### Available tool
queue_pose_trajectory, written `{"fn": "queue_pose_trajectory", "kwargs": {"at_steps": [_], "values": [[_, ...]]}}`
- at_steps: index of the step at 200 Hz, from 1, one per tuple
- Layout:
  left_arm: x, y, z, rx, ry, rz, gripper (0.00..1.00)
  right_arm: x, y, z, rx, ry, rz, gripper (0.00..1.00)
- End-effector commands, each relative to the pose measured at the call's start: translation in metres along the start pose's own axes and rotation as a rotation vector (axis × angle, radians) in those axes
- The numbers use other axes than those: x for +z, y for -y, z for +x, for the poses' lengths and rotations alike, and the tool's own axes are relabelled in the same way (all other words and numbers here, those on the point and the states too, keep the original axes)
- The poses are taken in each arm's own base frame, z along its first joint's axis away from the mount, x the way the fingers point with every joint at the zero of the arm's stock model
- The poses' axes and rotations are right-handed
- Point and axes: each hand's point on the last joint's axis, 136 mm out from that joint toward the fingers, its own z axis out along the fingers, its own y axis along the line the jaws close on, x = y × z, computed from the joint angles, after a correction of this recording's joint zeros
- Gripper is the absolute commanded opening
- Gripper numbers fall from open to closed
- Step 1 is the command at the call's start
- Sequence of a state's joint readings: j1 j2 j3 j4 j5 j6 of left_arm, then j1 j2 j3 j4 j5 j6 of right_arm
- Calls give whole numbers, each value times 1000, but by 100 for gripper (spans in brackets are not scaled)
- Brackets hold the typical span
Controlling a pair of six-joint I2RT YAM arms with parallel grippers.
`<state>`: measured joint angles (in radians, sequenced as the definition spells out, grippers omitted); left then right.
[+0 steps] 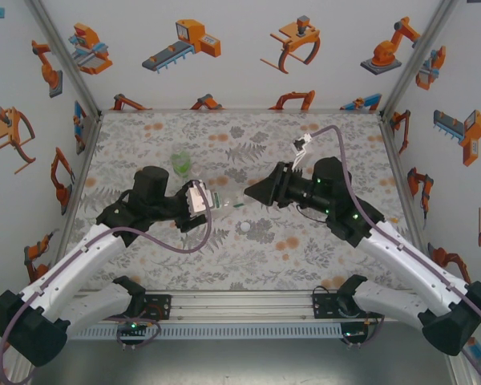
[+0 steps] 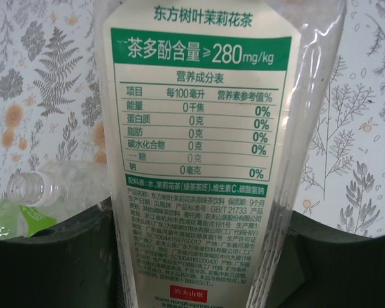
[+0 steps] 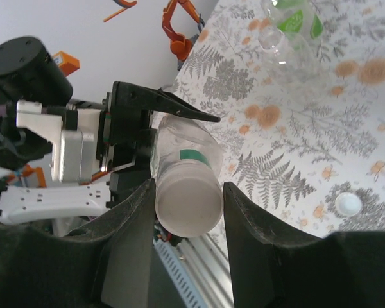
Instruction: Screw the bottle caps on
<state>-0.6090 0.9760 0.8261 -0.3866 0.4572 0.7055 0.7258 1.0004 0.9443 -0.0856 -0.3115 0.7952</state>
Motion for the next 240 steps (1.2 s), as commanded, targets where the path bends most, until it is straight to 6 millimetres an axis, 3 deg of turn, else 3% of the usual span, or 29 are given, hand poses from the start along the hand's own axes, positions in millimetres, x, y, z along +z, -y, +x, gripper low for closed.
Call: {"fn": "queue_pose_trajectory", "kwargs": {"at_steps": [1, 9, 30, 55, 79, 144, 186, 240], "values": [[-7, -28, -15, -2, 39, -133, 0, 6, 8, 22, 157, -119, 45, 0], [-7, -28, -15, -1, 42, -130, 0, 10, 7, 22, 157, -126, 37, 15], [-7, -28, -16, -5, 42, -134, 0, 17, 5, 18, 151, -125, 27, 44], [-6, -35, -17, -38, 46, -160, 0, 24, 7, 13, 118, -112, 36, 61], [-4, -43, -19, -88, 47, -180, 0, 34, 8, 5, 92, -101, 42, 70], [-3, -64, -33, -230, 105, -243, 0, 71, -2, -24, 81, -19, -29, 73], [-6, -87, -43, -354, 148, -326, 0, 92, 3, -37, 89, 4, -28, 73], [6, -106, -53, -407, 186, -374, 0, 112, 1, -53, 123, 37, -66, 66]]}}
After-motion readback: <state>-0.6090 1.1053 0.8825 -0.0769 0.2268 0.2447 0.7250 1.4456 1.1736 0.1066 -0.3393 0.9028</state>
